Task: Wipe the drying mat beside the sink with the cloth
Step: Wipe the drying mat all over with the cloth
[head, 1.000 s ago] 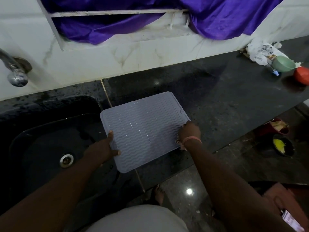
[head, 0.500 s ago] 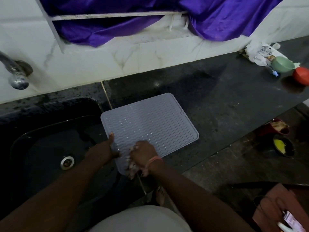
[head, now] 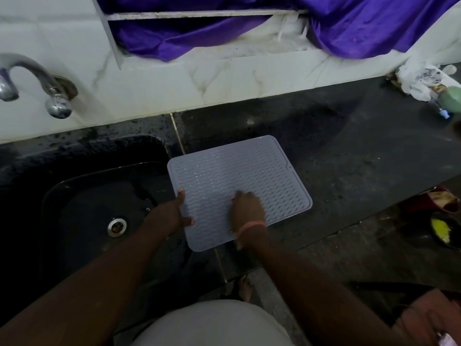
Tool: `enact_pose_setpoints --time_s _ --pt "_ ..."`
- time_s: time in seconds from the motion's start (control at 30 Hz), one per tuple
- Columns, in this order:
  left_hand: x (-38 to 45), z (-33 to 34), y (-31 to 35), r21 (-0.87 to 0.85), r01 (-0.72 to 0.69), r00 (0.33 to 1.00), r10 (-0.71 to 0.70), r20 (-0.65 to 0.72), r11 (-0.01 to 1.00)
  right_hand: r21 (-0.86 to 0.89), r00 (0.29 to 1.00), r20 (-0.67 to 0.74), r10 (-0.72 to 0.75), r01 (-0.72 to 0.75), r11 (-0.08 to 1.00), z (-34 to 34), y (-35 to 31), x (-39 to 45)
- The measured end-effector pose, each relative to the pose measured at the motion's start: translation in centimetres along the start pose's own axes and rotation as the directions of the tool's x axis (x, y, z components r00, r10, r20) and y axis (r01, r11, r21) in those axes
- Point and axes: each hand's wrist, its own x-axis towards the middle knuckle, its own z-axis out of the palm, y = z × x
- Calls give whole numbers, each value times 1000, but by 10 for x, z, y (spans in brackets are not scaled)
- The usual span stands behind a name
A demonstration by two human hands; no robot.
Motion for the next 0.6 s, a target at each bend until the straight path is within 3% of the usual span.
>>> enact_pose_setpoints --time_s 0.13,0.2,0.3,0.4,0.5,0.6 --pt "2 -1 3 -63 28 999 -29 -16 998 57 912 245 -330 327 943 38 -67 -53" --pt "3 0 2 -102 38 999 -40 -17 994 147 894 294 -338 307 940 33 -68 -54" --pt "6 2 -3 -57 8 1000 -8 -5 998 274 946 275 -174 96 957 0 -34 -29" --pt "7 4 -10 -68 -10 1000 10 4 998 202 987 127 96 -120 972 -41 29 10" --pt "8 4 -12 -57 -19 1000 19 0 998 134 936 -51 349 -340 931 -65 80 33" --pt "10 4 -12 -46 -20 1000 20 -2 999 169 920 -62 387 -373 912 -53 75 24"
